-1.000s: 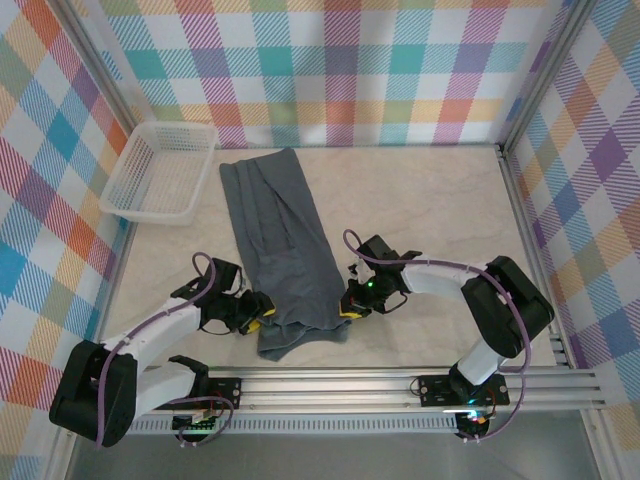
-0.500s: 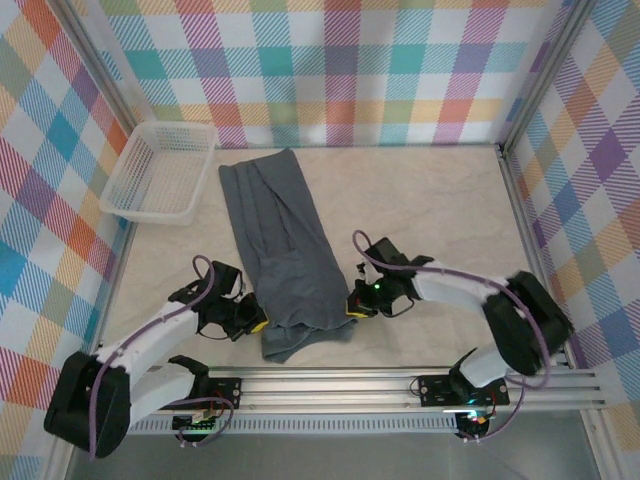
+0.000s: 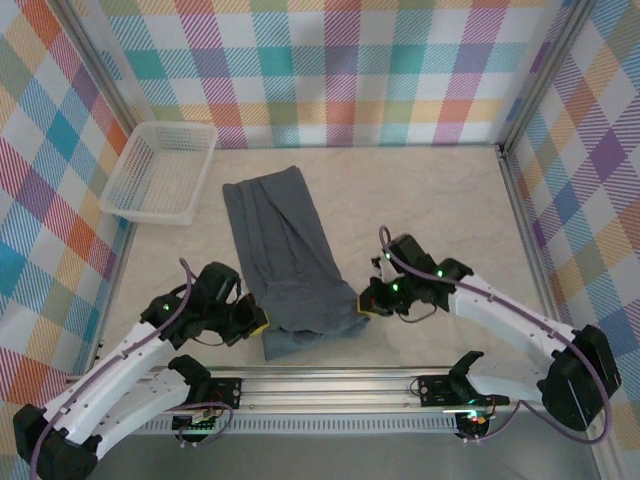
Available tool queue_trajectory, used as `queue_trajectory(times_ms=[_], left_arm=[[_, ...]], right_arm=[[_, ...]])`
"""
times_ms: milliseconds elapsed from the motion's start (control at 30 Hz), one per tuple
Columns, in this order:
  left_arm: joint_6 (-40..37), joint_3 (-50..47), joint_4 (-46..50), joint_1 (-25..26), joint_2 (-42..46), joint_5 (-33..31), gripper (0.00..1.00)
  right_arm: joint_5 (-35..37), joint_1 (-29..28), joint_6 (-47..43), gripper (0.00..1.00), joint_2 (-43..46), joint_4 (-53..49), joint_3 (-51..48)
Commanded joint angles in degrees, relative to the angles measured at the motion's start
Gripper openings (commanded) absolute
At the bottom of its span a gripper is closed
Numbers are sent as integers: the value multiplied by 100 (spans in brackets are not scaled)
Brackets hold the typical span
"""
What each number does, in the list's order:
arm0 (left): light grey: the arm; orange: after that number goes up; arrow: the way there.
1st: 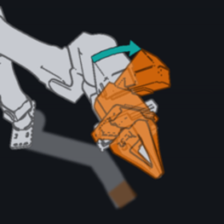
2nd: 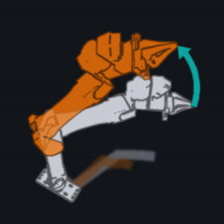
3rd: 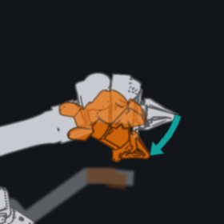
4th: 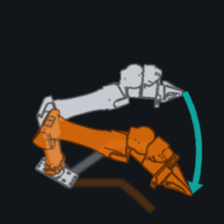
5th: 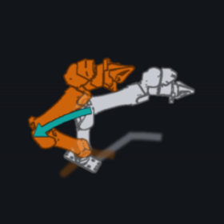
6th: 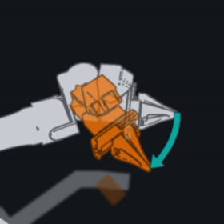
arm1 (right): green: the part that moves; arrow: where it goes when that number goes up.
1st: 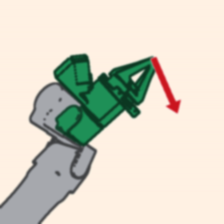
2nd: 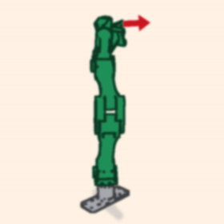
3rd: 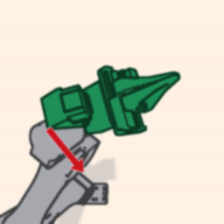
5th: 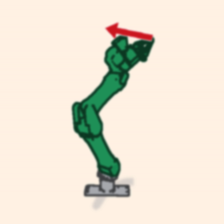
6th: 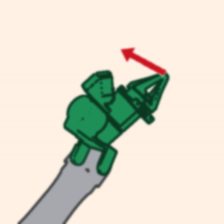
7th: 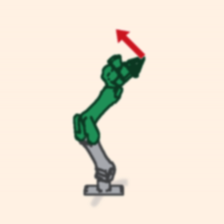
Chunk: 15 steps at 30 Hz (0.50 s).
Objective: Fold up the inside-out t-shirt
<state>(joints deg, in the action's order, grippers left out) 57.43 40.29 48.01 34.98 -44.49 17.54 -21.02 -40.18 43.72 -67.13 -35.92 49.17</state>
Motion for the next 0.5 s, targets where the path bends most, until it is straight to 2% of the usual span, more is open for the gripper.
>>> queue_trajectory(times_ms=[0,67,167,267,367,467], left_arm=[[-545,1037,356,-116,-426,-1362,0],[-920,1528,323,-397,-855,-1926,0],[-1334,2058,-58,-1012,-1507,-2231,2],[-1524,2429,-710,-1673,-2155,-2292,2],[-1550,2641,-1630,-2200,-2856,-2075,1],[-1656,3167,-2002,-2587,-3799,-2058,1]], right_arm=[[402,81,-526,0,-692,53,1119],[525,246,-808,0,-1350,87,1899],[392,544,-1084,0,-2263,317,3021],[376,715,-1385,0,-3315,188,4382],[258,875,-1430,0,-4355,190,5608],[239,988,-1508,0,-5445,2,6994]])
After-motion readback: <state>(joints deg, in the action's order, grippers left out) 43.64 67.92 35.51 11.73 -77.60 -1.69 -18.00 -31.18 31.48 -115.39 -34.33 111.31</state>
